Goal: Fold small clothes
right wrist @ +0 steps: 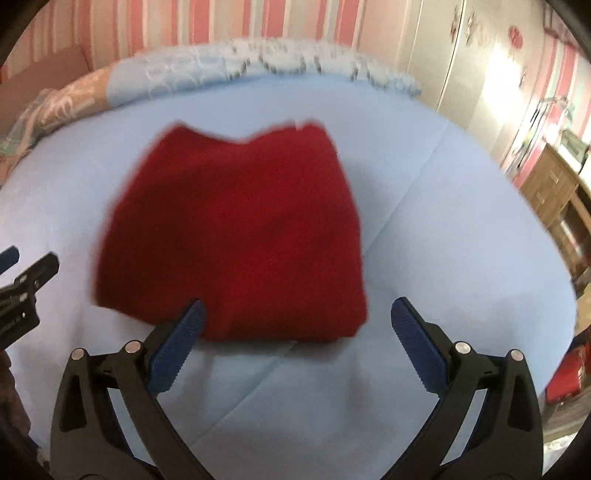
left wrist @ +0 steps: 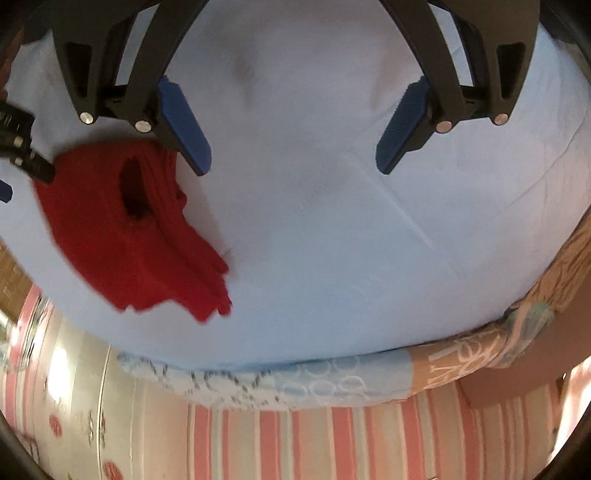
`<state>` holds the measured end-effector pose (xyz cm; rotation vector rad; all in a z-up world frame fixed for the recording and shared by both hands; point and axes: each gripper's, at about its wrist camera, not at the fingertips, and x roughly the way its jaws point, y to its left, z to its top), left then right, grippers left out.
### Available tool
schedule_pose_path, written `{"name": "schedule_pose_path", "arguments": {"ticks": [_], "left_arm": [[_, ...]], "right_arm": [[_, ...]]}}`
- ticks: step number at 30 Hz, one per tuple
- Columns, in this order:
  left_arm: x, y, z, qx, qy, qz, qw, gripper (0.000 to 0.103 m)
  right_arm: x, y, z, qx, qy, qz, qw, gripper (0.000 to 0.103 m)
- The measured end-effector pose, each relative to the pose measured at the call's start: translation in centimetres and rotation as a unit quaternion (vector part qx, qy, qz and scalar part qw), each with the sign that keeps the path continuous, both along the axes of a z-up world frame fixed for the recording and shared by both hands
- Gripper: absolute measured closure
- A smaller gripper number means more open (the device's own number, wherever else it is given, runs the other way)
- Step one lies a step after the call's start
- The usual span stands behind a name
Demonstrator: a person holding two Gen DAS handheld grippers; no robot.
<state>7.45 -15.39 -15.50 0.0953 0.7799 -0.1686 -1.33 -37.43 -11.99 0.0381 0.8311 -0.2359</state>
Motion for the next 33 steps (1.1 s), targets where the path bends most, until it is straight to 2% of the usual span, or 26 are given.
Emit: {"name": "schedule_pose_path", "arguments": {"ticks": [3, 5, 8, 11, 16, 21, 24, 28, 33], "left_arm": [[-2.4, 3.8, 2.4, -0.006, -0.018, 0.011, 0.9998, 0.006], [-3.8, 6.1, 3.5, 0.021, -0.032, 0.020, 0.9991, 0.005], [-5.0, 9.8, 4.1, 0.029, -0.015, 0.051, 0.9982, 0.002], [-6.7, 12.0, 4.8, 0.039, -0.014, 0.072, 0.9965, 0.002], [-9.3, 12.7, 5.9, 0.027, -0.027, 0.057, 0.9977, 0.002], [-9.5, 12.6, 6.4, 0.016, -0.025, 0.044, 0.9986, 0.002], [-9.7, 12.6, 6.8, 0.025, -0.051, 0.053, 0.9970, 0.002], [-9.5, 13.2, 7.5, 0.015, -0.039, 0.059, 0.9974, 0.002], [-9.4, 13.7, 8.0, 0.021, -0.047, 0.078, 0.9956, 0.002]], "right_arm": [[-1.9, 2.6, 2.9, 0.014, -0.025, 0.017, 0.999, 0.003], [-3.1, 5.3, 4.6, 0.001, -0.033, 0.023, 0.999, 0.003], [-3.8, 9.7, 5.8, -0.021, -0.026, 0.033, 0.999, 0.003], [-4.0, 11.9, 6.2, -0.033, -0.026, 0.033, 0.999, 0.003], [-4.7, 14.0, 6.2, -0.014, -0.040, 0.044, 0.998, 0.003], [-5.0, 14.8, 6.4, -0.015, -0.048, 0.044, 0.998, 0.003], [-5.1, 14.7, 6.8, -0.009, -0.047, 0.040, 0.998, 0.003], [-5.7, 14.4, 7.8, -0.002, -0.055, 0.044, 0.998, 0.003], [-5.6, 14.6, 7.8, -0.005, -0.056, 0.045, 0.997, 0.003]]}}
